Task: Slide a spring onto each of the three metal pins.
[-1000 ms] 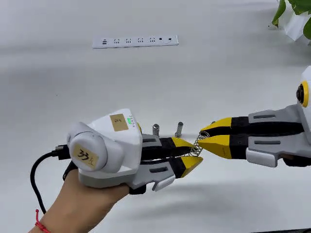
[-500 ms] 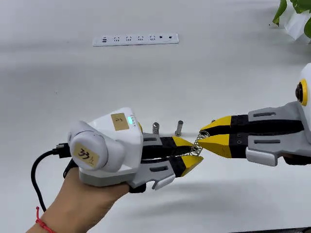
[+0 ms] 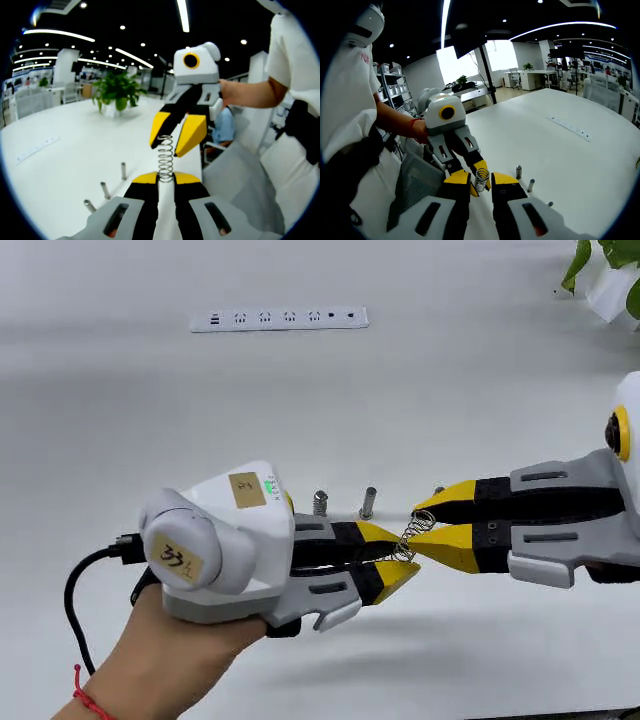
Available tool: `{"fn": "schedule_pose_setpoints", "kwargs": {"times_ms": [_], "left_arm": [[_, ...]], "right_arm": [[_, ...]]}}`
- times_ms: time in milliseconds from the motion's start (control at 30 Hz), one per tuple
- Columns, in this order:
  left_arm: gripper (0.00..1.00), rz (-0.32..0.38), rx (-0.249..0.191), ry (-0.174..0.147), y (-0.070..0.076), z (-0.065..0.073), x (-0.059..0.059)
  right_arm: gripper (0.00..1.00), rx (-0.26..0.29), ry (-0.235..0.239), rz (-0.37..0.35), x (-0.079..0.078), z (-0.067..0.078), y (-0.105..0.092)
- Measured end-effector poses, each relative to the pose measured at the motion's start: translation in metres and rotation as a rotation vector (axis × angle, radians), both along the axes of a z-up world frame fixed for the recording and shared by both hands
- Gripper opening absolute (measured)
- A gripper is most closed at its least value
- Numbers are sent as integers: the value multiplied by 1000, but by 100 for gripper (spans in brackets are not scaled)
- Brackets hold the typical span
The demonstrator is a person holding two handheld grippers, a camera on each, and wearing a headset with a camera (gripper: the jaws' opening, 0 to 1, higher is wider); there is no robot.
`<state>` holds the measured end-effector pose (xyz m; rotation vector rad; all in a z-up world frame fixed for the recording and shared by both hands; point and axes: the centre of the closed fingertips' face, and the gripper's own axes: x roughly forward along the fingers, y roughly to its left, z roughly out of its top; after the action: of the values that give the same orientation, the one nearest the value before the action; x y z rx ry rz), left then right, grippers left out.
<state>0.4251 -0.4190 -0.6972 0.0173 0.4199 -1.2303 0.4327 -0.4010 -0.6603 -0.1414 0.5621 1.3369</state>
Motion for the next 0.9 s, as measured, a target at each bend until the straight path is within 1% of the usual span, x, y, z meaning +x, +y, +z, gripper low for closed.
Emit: {"fn": "schedule_pose_setpoints", "kwargs": {"times_ms": [100, 133, 167, 267, 300, 333, 367, 400, 467, 500, 533, 567, 633, 700, 767, 900], "left_arm": [[10, -5, -1, -1, -1, 0, -1], [10, -9, 0, -2, -1, 0, -1], [10, -10, 0, -3, -1, 0, -1], [10, -11, -4, -5, -2, 1, -1], [10, -11, -4, -6, -2, 1, -1], [10, -12, -4, -6, -2, 1, -1], [10, -15, -6, -7, -2, 1, -1], [10, -16, -6, -8, -2, 1, -2], [10, -21, -4, -11, -2, 1, -2], [10, -21, -3, -12, -2, 1, -2], [10, -21, -5, -12, -2, 1, -2], [10, -20, -7, -12, -2, 1, -2], [10, -22, -9, -13, -3, 1, -2], [10, -25, -9, -16, -3, 2, -2], [10, -26, -11, -16, -3, 2, -2], [10, -26, -15, -19, -3, 2, -1]], "right_arm": [[20, -38, -23, 48, -1, 3, -2], [21, -67, -36, 80, -1, 3, -4], [22, -83, -50, 106, -1, 4, -5], [23, -138, -62, 185, -3, 7, -5], [24, -168, -78, 229, -4, 6, -4], [24, -184, -85, 252, -4, 6, -4], [25, -219, -98, 291, -4, 4, -4], [25, -238, -108, 315, -4, 3, -3], [25, -284, -115, 376, -5, 3, -3], [25, -297, -121, 403, -6, 3, -2], [25, -319, -120, 443, -10, 3, -1], [25, -336, -120, 468, -12, 2, 0], [25, -379, -136, 521, -13, -1, 0], [25, -408, -138, 571, -12, -4, -2], [25, -421, -136, 594, -12, -5, -1], [24, -480, -153, 652, -8, -12, -3]]}}
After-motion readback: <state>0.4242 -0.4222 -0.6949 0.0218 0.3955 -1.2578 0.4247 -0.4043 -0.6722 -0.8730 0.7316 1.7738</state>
